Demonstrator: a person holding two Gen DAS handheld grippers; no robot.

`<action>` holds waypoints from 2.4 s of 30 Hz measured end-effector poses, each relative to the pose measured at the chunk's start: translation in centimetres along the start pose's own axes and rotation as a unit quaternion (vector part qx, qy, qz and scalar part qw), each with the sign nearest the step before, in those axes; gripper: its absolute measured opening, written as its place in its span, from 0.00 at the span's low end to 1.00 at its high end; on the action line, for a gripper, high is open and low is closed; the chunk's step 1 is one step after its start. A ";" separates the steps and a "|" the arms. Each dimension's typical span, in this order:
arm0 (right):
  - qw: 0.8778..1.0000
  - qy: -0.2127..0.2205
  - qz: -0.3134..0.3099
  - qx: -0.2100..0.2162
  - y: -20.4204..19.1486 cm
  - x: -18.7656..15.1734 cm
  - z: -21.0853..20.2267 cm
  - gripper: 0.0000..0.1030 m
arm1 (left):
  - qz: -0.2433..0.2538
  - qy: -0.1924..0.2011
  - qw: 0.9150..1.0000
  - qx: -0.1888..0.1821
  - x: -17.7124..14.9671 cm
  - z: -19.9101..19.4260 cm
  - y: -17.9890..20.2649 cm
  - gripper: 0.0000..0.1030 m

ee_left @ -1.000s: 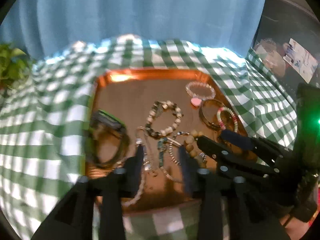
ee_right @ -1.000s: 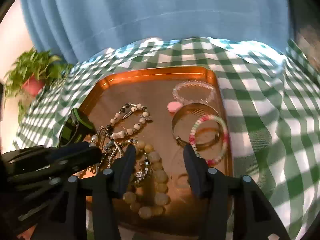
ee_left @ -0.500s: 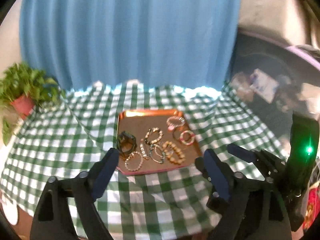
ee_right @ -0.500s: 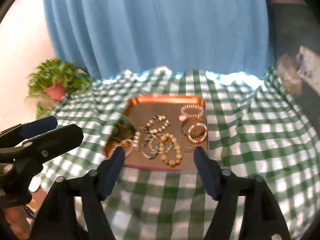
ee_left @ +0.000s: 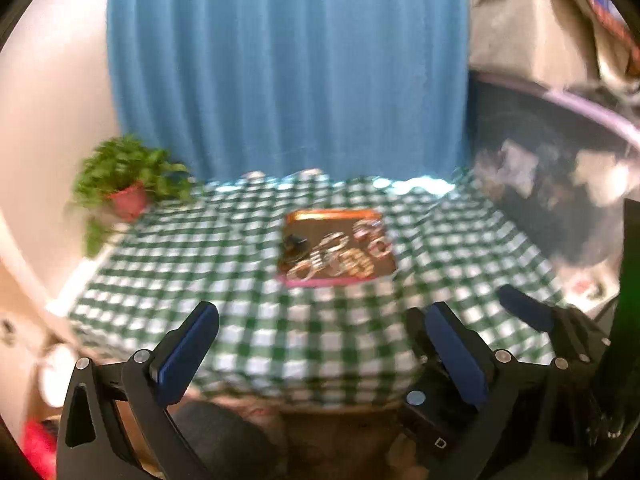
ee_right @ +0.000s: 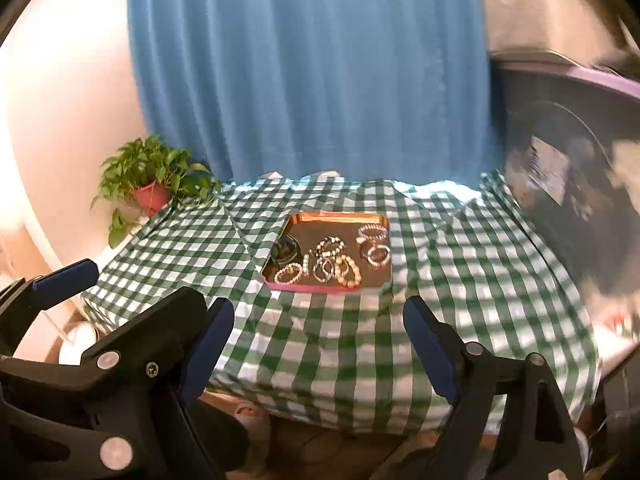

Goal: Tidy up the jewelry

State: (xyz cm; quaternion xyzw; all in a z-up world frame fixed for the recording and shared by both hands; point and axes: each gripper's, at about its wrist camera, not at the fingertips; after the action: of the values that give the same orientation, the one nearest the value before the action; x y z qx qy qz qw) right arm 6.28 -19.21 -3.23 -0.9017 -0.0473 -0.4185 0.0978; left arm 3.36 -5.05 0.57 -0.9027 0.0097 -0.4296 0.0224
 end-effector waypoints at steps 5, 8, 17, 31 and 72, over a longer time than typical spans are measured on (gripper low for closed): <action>1.000 -0.018 0.018 0.001 -0.3 -1.3 -1.3 0.82 | -0.007 -0.021 1.000 -0.007 -1.1 -1.3 -0.6 1.00; 1.000 -0.018 0.018 -0.018 -0.7 -1.7 -2.1 0.81 | -0.007 -0.020 1.000 -0.023 -1.5 -1.5 -1.0 1.00; 0.999 -0.035 0.015 -0.016 -1.1 -2.5 -2.1 0.78 | -0.001 -0.039 0.999 -0.019 -1.9 -1.0 -1.1 1.00; 0.999 -0.048 0.012 -0.015 -1.4 -2.8 -1.4 0.78 | -0.001 -0.049 0.999 -0.015 -2.5 -0.3 -1.5 1.00; 0.998 -0.059 0.013 -0.007 -1.2 -3.6 -0.4 0.77 | -0.003 -0.055 0.998 -0.010 -3.0 0.2 -1.8 1.00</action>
State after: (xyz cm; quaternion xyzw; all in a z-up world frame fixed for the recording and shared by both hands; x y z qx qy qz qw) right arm 3.45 -18.15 -5.52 -0.9259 -0.0387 -0.3639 0.0938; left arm 1.63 -3.10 -1.75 -0.9251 0.0103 -0.3794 0.0123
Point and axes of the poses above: each gripper's, at about its wrist camera, not at the fingertips, and z roughly the way its jaws point, y to its right, x to its top
